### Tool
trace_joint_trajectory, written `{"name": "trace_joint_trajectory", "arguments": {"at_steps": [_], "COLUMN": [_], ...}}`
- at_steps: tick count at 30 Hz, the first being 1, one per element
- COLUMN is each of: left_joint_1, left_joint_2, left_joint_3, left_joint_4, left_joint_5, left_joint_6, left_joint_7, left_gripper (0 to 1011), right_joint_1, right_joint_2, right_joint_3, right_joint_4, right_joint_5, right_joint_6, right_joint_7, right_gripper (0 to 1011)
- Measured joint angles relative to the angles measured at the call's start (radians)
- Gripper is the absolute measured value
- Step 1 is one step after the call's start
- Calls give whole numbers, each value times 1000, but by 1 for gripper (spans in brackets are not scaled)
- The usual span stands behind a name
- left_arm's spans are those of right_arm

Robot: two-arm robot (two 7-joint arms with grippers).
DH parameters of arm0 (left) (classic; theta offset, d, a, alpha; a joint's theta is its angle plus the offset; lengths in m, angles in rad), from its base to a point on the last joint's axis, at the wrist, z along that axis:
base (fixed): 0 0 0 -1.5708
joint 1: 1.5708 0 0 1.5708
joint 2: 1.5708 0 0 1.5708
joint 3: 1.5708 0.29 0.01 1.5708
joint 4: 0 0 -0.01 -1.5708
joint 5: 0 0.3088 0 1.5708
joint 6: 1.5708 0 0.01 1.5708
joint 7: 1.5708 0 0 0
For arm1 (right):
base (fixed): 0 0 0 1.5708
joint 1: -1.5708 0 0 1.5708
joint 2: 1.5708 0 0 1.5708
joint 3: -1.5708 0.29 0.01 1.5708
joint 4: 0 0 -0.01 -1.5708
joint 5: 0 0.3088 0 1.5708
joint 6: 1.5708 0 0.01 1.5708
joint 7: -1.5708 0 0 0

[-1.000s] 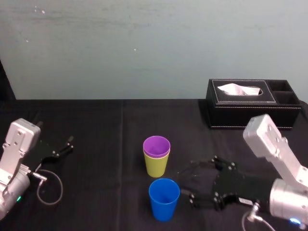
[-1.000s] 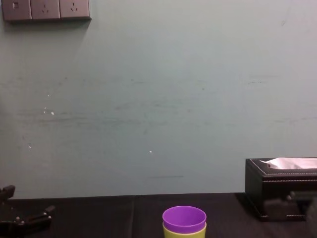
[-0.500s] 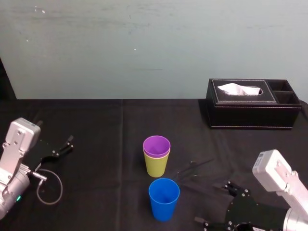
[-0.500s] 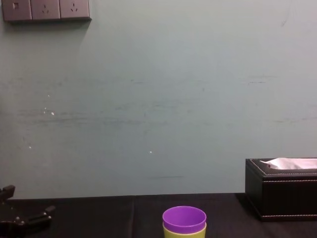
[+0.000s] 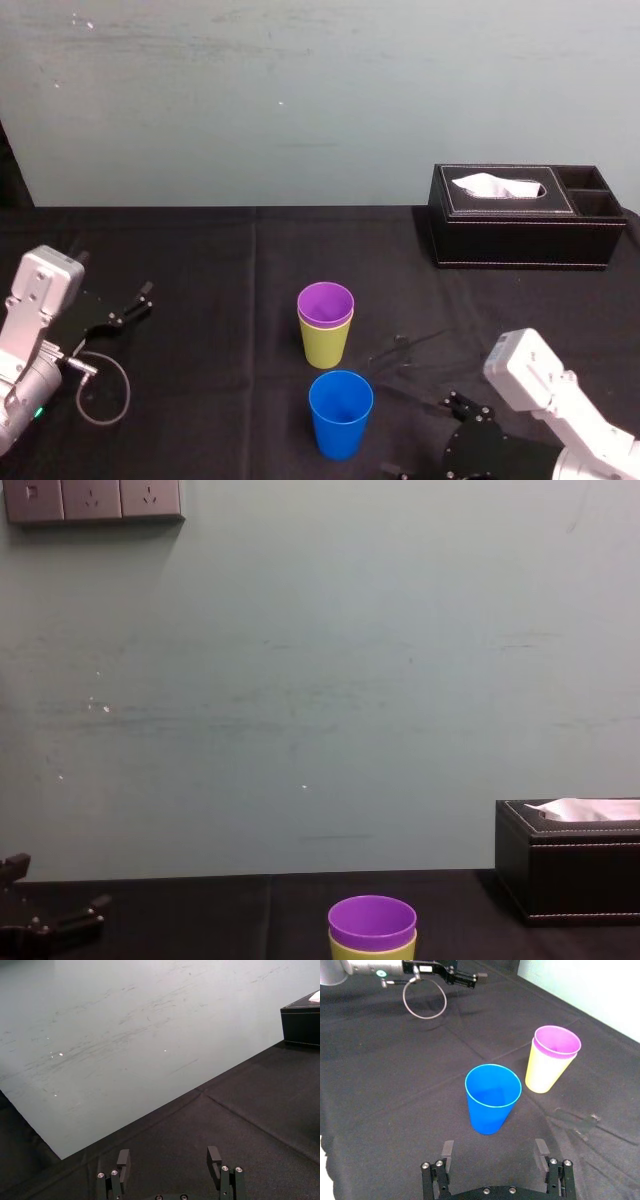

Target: Stack the three plastic cups sequentially using one hand.

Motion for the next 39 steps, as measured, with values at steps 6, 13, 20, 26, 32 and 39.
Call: {"name": "trace_joint_trajectory", "arguments": {"at_steps": [6, 13, 20, 26, 32, 39], "left_joint_1": [0, 0, 0, 0, 0, 0], "left_joint_2": [0, 0, 0, 0, 0, 0], "left_joint_3": [0, 0, 0, 0, 0, 0], "left_joint_4": [0, 0, 0, 0, 0, 0], "left_joint_5": [0, 0, 0, 0, 0, 0], "left_joint_6": [0, 0, 0, 0, 0, 0], "left_joint_7": [0, 0, 0, 0, 0, 0], "left_gripper": [1000, 1000, 1000, 1000, 1000, 1000], "right_joint_1": [20, 47, 68, 82, 95, 116], "right_joint_2": [-43, -92, -130, -138, -153, -171], "right_joint_3": [-19, -35, -37, -45, -56, -74], "right_joint_4": [21, 54, 89, 98, 106, 120], "right_joint_5": [-26, -36, -7, 4, 7, 11], "right_joint_6": [29, 47, 68, 77, 88, 95], "right_joint_7": [-3, 5, 23, 27, 22, 18], "right_gripper": [1002, 1002, 1002, 1002, 1002, 1002]}}
